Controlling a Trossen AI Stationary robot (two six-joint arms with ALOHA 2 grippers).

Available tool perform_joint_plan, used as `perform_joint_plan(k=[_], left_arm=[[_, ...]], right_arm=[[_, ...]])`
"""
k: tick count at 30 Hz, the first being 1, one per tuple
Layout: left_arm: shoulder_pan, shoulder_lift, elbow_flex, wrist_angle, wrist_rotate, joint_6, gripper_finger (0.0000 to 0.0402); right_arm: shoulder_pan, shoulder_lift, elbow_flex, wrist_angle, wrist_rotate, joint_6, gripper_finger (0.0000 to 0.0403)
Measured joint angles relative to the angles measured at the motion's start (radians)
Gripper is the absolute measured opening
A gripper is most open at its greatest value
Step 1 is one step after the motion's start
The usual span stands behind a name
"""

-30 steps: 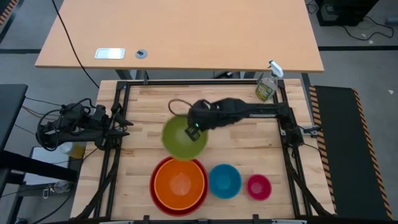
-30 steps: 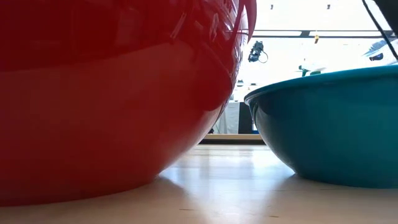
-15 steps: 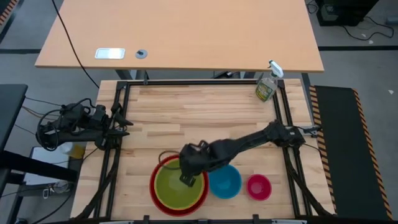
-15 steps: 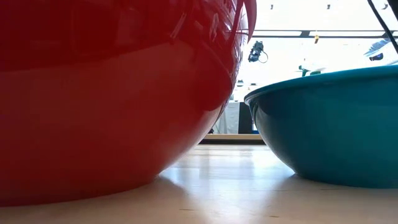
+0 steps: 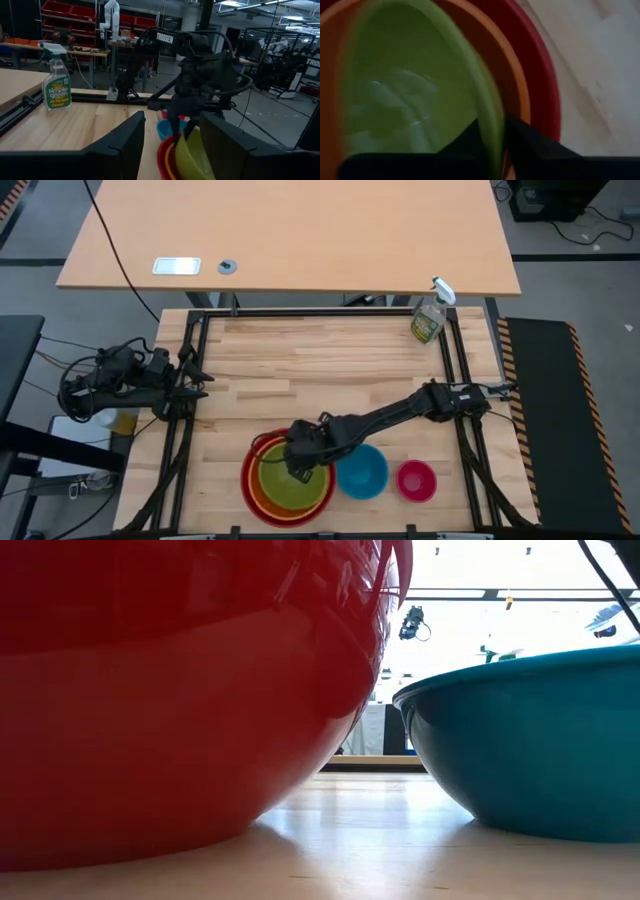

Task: Nest bowls inside each other
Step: Stack the green bowl on top of the orange bowl

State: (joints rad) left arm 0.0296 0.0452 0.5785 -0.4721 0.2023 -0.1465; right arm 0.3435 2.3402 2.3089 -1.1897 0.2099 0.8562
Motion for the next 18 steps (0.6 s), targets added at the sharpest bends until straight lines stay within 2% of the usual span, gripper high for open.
perform_joint_plan(k=[6, 10, 14, 18], left_arm=[[0.000, 0.000, 0.000, 0.010, 0.000, 0.004, 0.0192], [0.000, 0.000, 0.000, 0.011, 0.000, 0.003, 0.0192], [0.000, 0.000, 0.000, 0.010, 0.000, 0.003, 0.0192], [0.000, 0.000, 0.000, 0.010, 0.000, 0.001, 0.0192]], right_arm=[[-0.019, -0.053, 0.000, -0.094, -0.050, 0.054, 0.0196], [-0.023, -0.101, 0.002, -0.128, 0.020, 0.060, 0.0247], [-0.011, -0.113, 0.002, -0.172, 0.036, 0.065, 0.0271], [0.001, -0.097, -0.005, -0.167, 0.048, 0.083, 0.0266]])
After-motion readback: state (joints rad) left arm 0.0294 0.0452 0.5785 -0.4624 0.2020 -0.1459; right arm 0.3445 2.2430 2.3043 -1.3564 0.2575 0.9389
